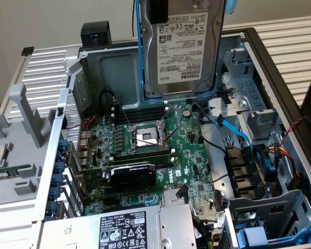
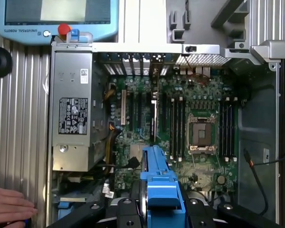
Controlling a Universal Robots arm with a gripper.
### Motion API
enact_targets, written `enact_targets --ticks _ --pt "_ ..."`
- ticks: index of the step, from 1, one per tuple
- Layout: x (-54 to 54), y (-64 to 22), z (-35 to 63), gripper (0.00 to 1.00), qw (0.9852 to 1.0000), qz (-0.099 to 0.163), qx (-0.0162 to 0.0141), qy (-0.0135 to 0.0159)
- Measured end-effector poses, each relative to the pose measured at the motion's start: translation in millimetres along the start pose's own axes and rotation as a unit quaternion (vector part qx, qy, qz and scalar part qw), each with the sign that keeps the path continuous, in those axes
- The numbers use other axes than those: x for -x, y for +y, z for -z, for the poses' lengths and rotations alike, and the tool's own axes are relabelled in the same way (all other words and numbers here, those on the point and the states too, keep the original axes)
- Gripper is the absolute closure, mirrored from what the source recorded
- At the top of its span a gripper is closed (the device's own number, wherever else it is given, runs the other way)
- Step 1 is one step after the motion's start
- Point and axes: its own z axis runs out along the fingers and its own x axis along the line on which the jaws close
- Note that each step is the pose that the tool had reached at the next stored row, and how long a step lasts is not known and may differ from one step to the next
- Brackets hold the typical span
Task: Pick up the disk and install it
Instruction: 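Pick up the disk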
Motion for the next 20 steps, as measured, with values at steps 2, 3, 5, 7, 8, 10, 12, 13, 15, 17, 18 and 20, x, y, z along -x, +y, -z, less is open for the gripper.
enact_targets --ticks 2,3,5,7,8,10,12,13,15,17,18,20 --pt "-5.6 -1.6 1.3 0.63 1.0 0.0 0.0003 0.0" --pt "-8.7 -2.6 1.8 0.63 1.0 0.0 0.0004 0.0001" --pt "-15.0 -5.5 2.4 0.63 1.0 0.0 0.0004 0.0" --pt "-21.8 -10.3 3.1 0.63 1.0 0.0 0.0006 0.0" --pt "-24.6 -12.9 3.4 0.63 1.0 0.0 0.0007 0.0" --pt "-29.3 -19.2 3.9 0.63 1.0 0.0 0.0007 0.0" --pt "-32.9 -25.8 4.6 0.63 1.0 0.0 0.0008 0.0001" --pt "-34.4 -28.6 4.9 0.63 1.0 0.0 0.0007 0.0" --pt "-36.6 -33.2 5.5 0.63 1.0 0.0 0.0007 0.0" --pt "-38.3 -36.9 6.3 0.63 1.0 0.0 0.0007 0.0001" --pt "-39.2 -38.7 6.8 0.63 1.0 0.0 0.0007 0.0" --pt "-41.1 -41.6 8.2 0.63 1.0 0.0 0.0007 0.0001"
